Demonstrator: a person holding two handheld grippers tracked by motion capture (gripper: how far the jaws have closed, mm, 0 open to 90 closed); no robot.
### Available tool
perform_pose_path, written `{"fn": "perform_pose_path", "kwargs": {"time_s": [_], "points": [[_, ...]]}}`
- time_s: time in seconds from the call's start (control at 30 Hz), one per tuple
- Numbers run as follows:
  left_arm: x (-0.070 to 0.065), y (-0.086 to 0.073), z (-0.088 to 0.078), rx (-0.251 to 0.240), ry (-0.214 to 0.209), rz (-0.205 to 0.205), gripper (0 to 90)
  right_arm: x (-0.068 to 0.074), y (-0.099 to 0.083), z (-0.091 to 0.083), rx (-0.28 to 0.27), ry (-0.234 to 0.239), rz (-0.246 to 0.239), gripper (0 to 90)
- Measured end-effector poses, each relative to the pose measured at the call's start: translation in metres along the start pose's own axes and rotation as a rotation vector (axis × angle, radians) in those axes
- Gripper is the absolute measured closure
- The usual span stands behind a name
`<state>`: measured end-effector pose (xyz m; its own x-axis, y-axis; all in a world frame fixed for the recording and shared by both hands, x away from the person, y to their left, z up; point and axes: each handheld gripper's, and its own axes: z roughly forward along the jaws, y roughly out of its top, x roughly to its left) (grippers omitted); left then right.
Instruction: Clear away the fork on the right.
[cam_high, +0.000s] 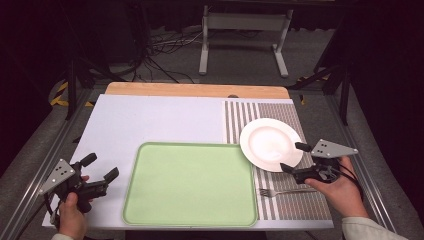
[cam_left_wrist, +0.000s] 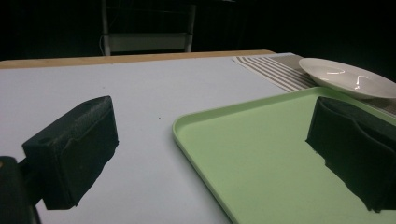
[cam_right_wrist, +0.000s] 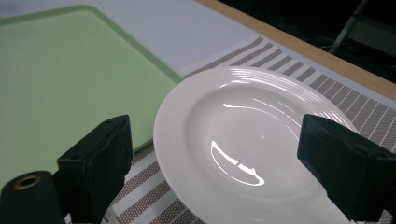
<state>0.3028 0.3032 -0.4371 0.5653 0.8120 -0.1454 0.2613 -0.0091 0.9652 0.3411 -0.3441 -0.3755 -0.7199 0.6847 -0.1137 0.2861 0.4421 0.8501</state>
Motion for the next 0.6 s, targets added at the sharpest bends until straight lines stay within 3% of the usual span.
{"fn": "perform_pose_path", "kwargs": {"time_s": [0.3,0.6], "points": [[0.000,0.000,-0.001,-0.008,0.003,-0.003,2.7,0.000,0.015,0.001,0.149,0.017,-0.084,10.2],[-0.001,0.001,0.000,0.000,-0.004,0.001,3.0,0.003,0.022,0.006,0.251,0.050,-0.141,8.5]]}}
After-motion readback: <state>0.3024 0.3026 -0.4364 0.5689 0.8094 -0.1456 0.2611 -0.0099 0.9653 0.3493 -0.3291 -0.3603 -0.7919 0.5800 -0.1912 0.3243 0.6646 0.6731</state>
